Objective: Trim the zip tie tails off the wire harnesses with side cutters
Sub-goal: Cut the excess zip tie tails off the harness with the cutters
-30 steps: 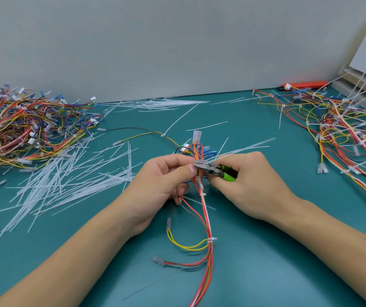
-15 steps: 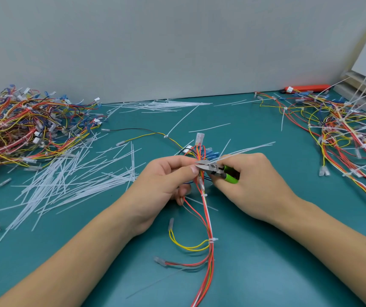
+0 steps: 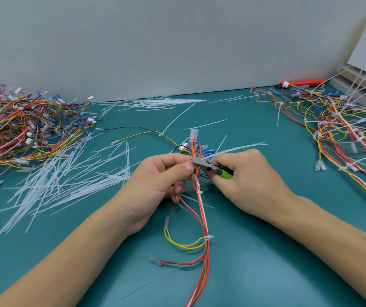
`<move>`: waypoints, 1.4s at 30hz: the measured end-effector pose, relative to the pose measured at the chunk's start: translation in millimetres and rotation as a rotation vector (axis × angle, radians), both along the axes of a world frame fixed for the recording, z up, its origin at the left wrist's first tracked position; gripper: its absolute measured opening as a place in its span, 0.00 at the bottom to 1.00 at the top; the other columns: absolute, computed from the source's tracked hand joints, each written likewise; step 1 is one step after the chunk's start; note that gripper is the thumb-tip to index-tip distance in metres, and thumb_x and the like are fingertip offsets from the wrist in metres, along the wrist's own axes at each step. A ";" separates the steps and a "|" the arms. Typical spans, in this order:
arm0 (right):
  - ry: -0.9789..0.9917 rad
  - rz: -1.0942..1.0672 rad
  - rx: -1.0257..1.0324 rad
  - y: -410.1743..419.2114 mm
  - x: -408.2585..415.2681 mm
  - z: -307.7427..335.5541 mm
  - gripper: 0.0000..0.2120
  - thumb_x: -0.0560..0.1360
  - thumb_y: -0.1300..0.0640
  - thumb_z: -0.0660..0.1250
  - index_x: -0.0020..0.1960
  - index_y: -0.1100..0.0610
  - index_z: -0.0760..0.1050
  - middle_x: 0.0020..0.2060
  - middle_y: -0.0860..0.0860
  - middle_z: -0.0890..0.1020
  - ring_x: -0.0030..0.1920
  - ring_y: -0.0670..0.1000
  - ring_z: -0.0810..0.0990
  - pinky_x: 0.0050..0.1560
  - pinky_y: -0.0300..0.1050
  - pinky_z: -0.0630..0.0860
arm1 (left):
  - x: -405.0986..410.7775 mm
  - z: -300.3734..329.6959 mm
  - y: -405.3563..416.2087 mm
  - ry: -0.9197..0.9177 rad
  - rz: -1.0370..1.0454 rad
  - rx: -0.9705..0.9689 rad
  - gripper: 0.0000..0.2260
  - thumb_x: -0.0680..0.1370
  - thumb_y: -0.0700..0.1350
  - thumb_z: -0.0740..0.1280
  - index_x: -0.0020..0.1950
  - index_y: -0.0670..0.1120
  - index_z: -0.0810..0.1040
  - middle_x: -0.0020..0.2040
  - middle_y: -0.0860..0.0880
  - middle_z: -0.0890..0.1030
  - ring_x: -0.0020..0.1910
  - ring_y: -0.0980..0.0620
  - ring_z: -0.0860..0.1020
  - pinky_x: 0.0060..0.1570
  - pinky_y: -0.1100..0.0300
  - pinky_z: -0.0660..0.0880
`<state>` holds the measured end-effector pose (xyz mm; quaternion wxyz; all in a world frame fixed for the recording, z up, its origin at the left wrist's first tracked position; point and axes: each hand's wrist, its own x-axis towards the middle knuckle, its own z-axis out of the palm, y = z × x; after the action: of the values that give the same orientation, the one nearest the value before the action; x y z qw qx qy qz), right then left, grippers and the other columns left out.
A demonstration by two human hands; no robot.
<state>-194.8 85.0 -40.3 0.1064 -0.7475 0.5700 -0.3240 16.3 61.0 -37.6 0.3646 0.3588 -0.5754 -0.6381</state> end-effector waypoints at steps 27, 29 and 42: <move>-0.407 0.041 0.088 -2.3 -11.7 5.4 0.03 0.78 0.51 0.73 0.45 0.47 0.83 0.31 0.47 0.77 0.32 0.49 0.69 0.35 0.44 0.68 | -0.6 6.0 3.2 0.058 -0.018 -0.002 0.05 0.70 0.44 0.74 0.42 0.48 0.81 0.43 0.43 0.80 0.38 0.45 0.80 0.32 0.59 0.78; -0.324 0.070 0.095 0.3 -6.2 3.8 0.08 0.77 0.54 0.74 0.45 0.42 0.80 0.31 0.44 0.76 0.31 0.46 0.69 0.35 0.40 0.69 | -0.6 5.2 3.2 0.038 -0.016 0.003 0.05 0.71 0.39 0.71 0.45 0.44 0.79 0.42 0.42 0.81 0.38 0.44 0.81 0.33 0.58 0.78; -0.446 0.157 0.074 1.8 -4.5 6.4 0.03 0.80 0.56 0.72 0.47 0.51 0.83 0.39 0.51 0.83 0.43 0.56 0.79 0.51 0.55 0.76 | -8.5 7.4 4.1 -0.028 0.151 0.050 0.12 0.73 0.52 0.77 0.40 0.43 0.83 0.30 0.44 0.76 0.34 0.42 0.80 0.31 0.56 0.79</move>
<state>-199.3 86.9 -33.8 0.2817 -0.6951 0.4839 -0.4508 7.9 65.1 -30.2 0.3946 0.4189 -0.5358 -0.6178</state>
